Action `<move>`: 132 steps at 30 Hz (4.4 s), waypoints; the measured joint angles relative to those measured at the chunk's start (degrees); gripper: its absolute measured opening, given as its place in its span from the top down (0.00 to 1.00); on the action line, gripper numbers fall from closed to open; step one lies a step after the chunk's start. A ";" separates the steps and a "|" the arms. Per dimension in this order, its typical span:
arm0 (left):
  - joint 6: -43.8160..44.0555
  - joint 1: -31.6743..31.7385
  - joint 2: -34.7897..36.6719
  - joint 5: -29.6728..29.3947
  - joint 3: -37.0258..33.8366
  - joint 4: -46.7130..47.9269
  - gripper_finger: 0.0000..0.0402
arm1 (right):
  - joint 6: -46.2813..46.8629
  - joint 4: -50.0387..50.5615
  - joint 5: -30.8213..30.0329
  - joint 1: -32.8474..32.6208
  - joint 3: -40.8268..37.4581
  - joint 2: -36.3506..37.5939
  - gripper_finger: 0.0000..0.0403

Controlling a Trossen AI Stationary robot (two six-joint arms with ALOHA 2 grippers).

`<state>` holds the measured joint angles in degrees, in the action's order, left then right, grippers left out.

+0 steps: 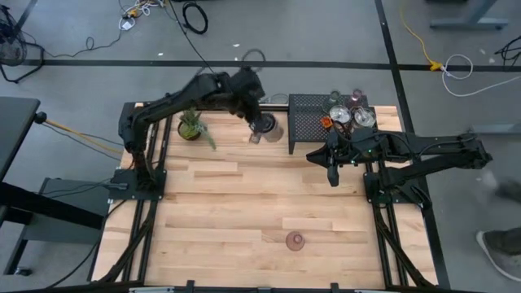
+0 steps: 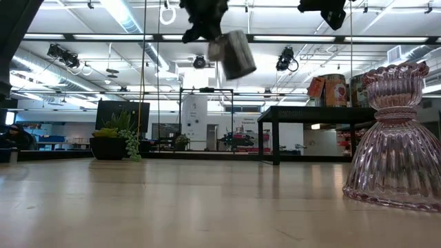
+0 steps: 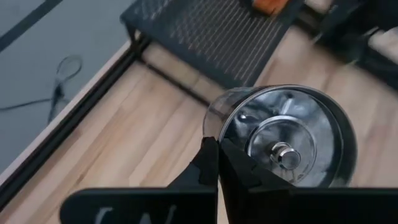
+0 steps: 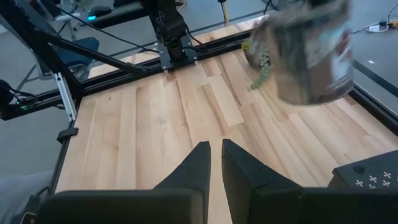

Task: Pick & Place candle stick holders
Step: Put the brown scented candle on the shelf, then put the pink glass candle holder on the shelf

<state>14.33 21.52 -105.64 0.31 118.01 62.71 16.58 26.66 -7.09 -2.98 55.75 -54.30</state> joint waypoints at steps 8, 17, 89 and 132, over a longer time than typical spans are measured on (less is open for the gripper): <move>-1.17 0.28 -10.52 3.19 16.17 2.56 1.00 | -0.59 -0.65 0.00 0.00 0.00 0.00 0.90; -1.58 1.91 -16.47 6.40 15.42 -5.19 1.00 | -0.61 -0.42 0.46 0.00 0.00 0.02 0.90; 1.48 2.12 -25.49 9.21 15.97 -27.39 0.95 | -1.02 1.42 0.46 -0.02 0.00 0.02 0.90; -10.60 -18.95 -9.55 1.53 -26.38 -23.43 0.97 | 17.63 -2.32 -1.40 -16.13 -14.33 0.13 0.90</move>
<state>3.73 2.58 -115.20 1.84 91.63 39.27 34.21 24.34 -8.49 -19.11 41.41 -54.18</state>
